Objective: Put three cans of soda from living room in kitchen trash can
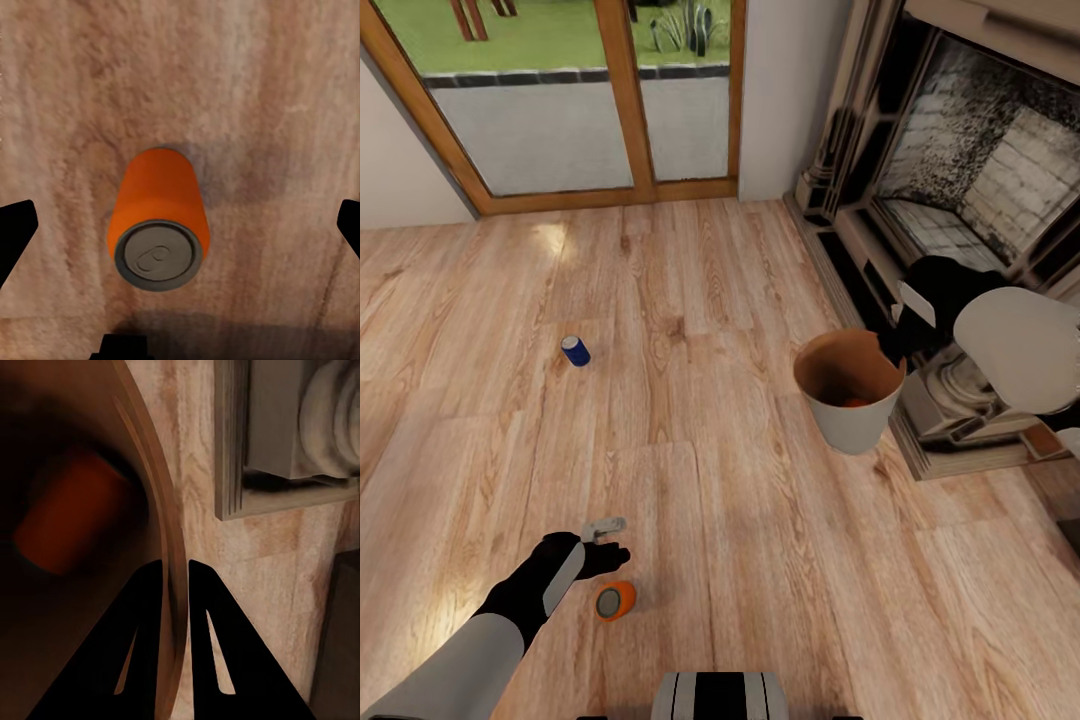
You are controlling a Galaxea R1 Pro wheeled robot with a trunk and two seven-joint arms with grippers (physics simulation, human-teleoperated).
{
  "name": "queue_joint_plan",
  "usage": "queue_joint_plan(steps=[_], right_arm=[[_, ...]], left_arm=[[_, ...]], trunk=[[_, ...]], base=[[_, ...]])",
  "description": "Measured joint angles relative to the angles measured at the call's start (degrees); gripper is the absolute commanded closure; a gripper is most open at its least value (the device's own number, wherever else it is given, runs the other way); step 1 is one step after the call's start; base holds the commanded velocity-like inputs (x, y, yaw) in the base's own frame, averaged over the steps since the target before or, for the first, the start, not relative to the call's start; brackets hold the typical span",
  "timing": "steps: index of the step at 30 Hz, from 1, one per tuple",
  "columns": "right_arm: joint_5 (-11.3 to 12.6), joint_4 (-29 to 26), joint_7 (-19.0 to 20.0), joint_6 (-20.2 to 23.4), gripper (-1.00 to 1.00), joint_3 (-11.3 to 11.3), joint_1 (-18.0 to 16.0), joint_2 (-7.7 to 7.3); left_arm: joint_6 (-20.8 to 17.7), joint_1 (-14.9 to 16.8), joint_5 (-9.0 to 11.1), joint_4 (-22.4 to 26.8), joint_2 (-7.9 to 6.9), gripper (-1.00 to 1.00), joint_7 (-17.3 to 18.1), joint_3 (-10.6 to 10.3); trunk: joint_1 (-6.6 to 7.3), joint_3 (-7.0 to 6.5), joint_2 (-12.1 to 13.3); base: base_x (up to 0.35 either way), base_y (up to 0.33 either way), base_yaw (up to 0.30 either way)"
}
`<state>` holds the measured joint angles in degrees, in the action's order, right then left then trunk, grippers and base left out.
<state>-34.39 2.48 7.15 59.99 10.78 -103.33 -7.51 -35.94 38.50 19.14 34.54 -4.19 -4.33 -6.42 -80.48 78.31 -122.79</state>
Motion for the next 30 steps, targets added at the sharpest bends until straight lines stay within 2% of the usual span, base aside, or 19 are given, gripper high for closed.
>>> queue_joint_plan(steps=[13, 17, 23, 30], right_arm=[[-0.32, -0.02, 0.0, -0.01, 1.0, -0.63, -0.02, 1.29], [0.1, -0.01, 0.0, 0.0, 1.0, -0.22, -0.02, 1.34], [-0.6, -0.02, -0.05, -0.01, 1.0, -1.08, 0.02, 1.36], [-0.01, -0.02, 0.0, 0.0, 1.0, -0.37, 0.01, 1.37]], left_arm=[[0.08, -0.03, 0.02, 0.0, -0.03, -1.0, 0.15, 0.0], [0.08, -0.05, 0.02, 0.0, -0.03, -1.0, 0.18, 0.0], [0.01, -0.07, -0.03, 0.0, -0.03, -1.0, 0.13, -0.03], [-0.07, -0.09, -0.06, 0.0, 0.0, -1.0, -0.13, -0.16]], trunk=[[0.0, -0.13, 0.0], [0.0, -0.37, 0.0], [0.0, -0.49, 0.0], [0.0, -0.51, 0.0]], base=[[0.0, 0.0, 0.0], [0.0, 0.0, 0.0], [0.0, 0.0, 0.0], [0.0, 0.0, 0.0]])
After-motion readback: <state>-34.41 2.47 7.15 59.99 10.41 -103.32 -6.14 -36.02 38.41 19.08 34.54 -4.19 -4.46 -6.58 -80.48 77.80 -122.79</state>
